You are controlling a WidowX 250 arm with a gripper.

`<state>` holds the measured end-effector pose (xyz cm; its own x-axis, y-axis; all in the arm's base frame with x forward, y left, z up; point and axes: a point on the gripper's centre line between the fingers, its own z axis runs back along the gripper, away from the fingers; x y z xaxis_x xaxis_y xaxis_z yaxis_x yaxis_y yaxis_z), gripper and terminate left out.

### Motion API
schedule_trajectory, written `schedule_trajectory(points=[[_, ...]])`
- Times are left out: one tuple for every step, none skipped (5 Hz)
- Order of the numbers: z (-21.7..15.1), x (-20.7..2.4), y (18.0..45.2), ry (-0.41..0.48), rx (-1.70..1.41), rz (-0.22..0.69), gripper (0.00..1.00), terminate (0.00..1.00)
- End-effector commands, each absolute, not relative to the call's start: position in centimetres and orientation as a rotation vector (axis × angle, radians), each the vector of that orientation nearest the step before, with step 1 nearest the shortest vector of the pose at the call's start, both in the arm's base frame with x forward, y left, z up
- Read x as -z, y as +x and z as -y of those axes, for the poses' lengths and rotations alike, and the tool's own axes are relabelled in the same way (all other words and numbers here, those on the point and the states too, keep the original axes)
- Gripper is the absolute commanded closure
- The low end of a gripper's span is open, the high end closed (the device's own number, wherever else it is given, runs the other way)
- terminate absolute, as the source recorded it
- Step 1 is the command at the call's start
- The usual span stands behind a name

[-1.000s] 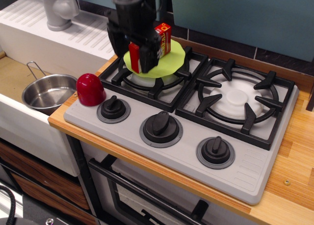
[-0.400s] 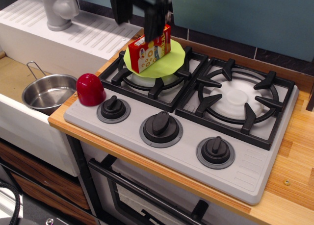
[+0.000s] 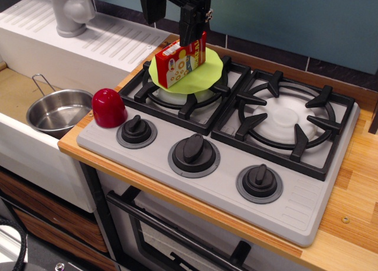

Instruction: Put cereal on plate and sweetpotato in pot or pan in sink

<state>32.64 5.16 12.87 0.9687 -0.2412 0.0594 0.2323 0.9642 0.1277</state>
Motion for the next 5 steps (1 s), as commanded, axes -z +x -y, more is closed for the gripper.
schedule_trajectory(points=[[-4.9, -14.7, 33.4, 0.136, 0.240, 0.134, 0.00, 0.00], [-8.2, -13.8, 32.0, 0.191, 0.198, 0.219, 0.00, 0.00], [-10.4, -13.1, 31.4, 0.134, 0.155, 0.266, 0.00, 0.00], [-11.3, -12.9, 31.0, 0.138, 0.136, 0.280, 0.00, 0.00], [-12.1, -12.2, 30.5, 0.152, 0.097, 0.299, 0.00, 0.00]])
